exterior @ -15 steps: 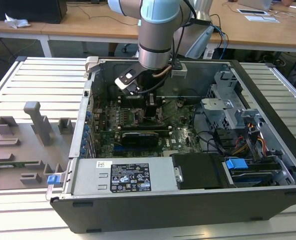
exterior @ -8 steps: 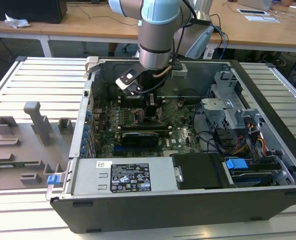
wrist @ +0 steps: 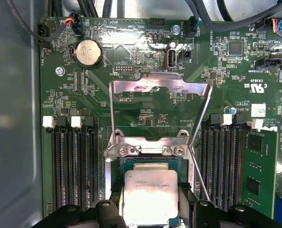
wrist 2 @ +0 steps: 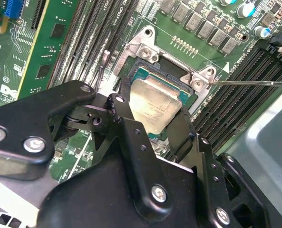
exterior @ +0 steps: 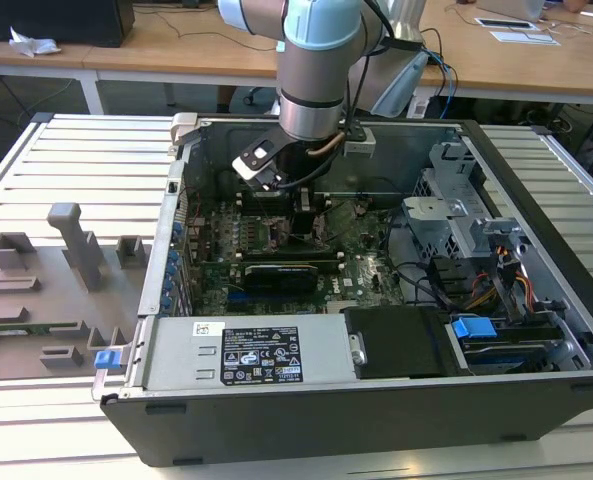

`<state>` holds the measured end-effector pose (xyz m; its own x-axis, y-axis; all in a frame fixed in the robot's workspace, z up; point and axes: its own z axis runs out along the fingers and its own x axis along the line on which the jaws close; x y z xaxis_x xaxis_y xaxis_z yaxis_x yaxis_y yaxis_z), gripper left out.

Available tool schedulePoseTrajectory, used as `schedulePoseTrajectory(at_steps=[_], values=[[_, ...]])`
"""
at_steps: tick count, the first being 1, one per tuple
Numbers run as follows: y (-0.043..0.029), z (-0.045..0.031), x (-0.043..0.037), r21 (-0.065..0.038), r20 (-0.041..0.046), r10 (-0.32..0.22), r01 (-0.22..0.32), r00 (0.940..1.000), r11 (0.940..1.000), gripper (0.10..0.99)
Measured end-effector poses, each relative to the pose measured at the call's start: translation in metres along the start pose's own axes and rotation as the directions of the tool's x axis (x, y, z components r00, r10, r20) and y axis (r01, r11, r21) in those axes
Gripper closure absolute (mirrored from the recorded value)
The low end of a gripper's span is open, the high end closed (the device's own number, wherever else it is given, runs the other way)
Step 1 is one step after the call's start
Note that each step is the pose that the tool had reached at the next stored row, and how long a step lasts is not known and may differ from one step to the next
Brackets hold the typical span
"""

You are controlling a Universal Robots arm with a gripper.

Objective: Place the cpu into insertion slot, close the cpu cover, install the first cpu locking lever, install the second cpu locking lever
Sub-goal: 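Place the cpu into insertion slot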

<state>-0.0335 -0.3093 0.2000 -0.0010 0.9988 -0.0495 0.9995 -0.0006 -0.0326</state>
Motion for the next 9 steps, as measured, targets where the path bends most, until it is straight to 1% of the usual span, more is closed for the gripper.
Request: schedulePoseTrajectory(at_steps=[4,5,8,9], values=[[0.0002,0.0002,0.0002,0.0,-0.0006,0.0,0.0,1.0,1.0,0.533],[0.0002,0.0002,0.0001,0.0,-0.0004,0.0,0.0,1.0,1.0,0.467],[0.0002,0.0001,0.0,0.0,0.0001,0.0,0.0,1.0,1.0,0.467],[0.0001,0.0,0.0,0.0,0.0015,-0.001,0.001,1.0,1.0,0.467]])
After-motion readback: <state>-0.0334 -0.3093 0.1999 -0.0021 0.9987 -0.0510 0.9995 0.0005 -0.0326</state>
